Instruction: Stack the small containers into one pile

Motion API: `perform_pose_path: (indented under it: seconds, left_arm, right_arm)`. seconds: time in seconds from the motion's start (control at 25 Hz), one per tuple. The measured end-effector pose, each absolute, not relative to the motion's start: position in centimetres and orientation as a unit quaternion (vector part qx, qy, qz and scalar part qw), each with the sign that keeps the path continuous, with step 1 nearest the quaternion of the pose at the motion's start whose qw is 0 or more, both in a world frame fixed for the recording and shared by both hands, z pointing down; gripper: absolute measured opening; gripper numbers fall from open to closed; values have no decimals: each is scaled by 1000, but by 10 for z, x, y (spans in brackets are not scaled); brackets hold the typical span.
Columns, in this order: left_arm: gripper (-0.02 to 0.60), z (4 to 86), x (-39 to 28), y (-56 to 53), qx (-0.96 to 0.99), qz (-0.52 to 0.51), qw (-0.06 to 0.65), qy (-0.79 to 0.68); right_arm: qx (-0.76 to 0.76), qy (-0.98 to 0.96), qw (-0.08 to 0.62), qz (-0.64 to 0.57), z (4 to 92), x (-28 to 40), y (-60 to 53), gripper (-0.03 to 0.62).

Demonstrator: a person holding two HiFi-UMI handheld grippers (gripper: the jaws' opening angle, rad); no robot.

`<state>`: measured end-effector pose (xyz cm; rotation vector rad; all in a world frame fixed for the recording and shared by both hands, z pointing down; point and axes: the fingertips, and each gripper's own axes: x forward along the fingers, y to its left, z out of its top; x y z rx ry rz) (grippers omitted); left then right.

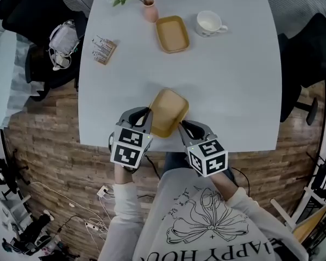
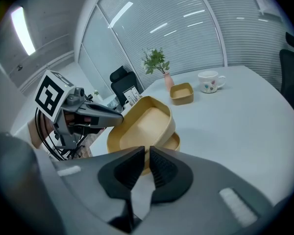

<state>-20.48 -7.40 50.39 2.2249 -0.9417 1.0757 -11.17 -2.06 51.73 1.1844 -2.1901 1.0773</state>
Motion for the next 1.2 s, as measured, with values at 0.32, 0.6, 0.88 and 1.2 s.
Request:
perform_pose_path:
  seconds: [0.32, 0.6, 0.88, 1.2]
  left_arm:
    - [25, 537, -195, -69, 808, 422, 283, -300]
    - [25, 554, -194, -71, 807, 436, 285, -279]
    - [26, 575, -188, -67, 799, 455, 287, -269]
    - [39, 575, -186, -73, 807, 422, 292, -291]
  right_arm:
    - [395, -794, 209, 413, 528, -144, -9, 9]
    - [408, -781, 210, 423, 539, -136, -7, 9]
    - [433, -766, 203, 429, 542, -119, -14, 9]
    - [457, -762, 197, 415, 538, -102, -27, 11]
